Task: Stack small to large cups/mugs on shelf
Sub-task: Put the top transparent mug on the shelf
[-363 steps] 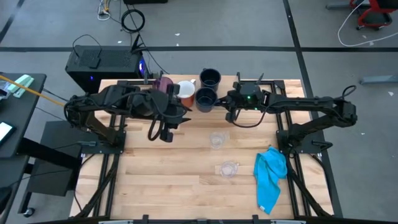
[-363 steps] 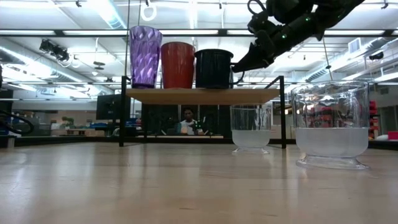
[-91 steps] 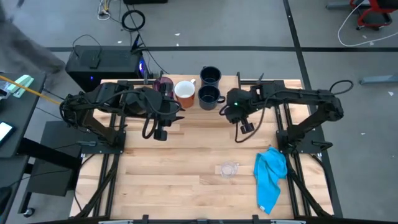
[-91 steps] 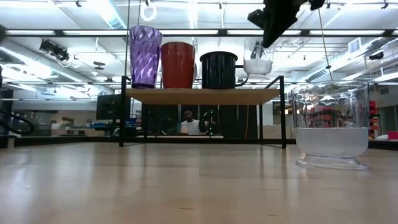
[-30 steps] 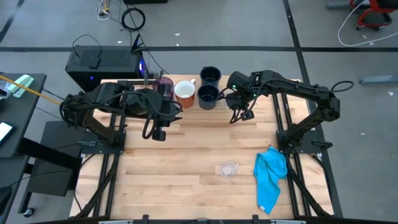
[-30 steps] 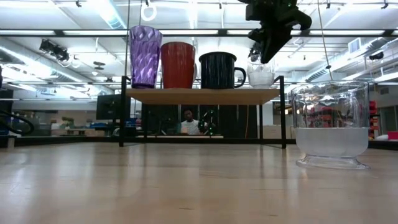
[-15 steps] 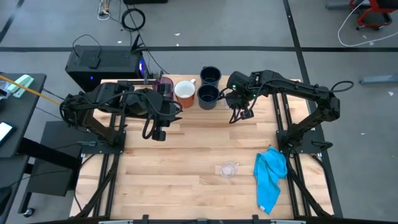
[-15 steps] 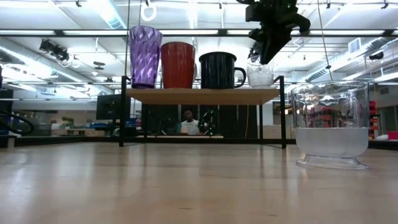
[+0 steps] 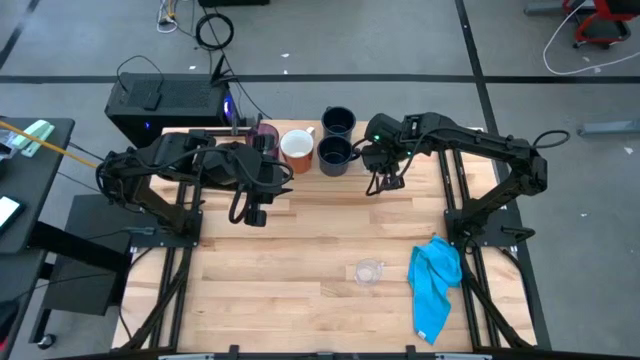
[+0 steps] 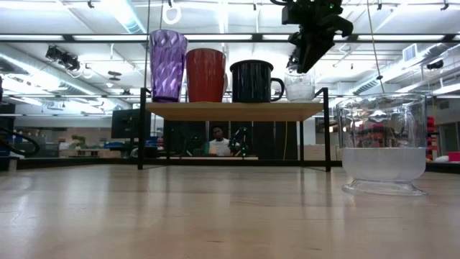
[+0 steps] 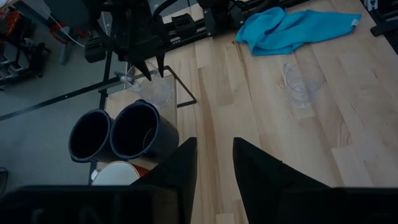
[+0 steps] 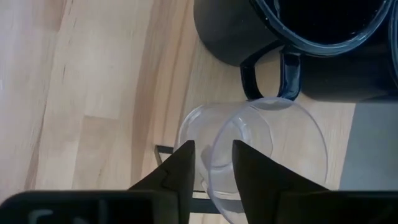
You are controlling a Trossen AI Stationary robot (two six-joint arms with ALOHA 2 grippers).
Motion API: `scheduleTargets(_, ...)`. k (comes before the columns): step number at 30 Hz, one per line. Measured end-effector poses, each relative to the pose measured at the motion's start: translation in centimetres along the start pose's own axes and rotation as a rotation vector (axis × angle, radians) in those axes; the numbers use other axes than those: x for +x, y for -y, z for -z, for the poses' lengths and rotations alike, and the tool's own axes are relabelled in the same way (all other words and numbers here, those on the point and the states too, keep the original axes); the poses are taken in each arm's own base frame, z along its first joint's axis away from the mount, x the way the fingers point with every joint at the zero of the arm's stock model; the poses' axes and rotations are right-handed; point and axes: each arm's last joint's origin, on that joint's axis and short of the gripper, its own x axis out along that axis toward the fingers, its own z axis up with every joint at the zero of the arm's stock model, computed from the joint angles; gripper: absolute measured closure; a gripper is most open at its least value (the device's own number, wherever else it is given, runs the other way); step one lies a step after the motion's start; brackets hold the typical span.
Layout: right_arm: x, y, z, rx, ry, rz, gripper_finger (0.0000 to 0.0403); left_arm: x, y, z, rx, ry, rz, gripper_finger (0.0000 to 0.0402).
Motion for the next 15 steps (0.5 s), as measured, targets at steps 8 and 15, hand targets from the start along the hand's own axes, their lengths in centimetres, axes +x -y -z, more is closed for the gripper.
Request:
scheduleTargets(8, -0.3, 0.0, 0.1, 0.009, -0.002, 0.021, 0.025, 0.0, 0.0, 0.1, -0.002, -0.006, 0.001, 0.029)
scheduleTargets(15, -1.1, -0.2, 0.4, 0.022, 0.017, 0.038, 0.023, 0.0, 0.0, 0.1, -0.004, -0.006, 0.001, 0.0292)
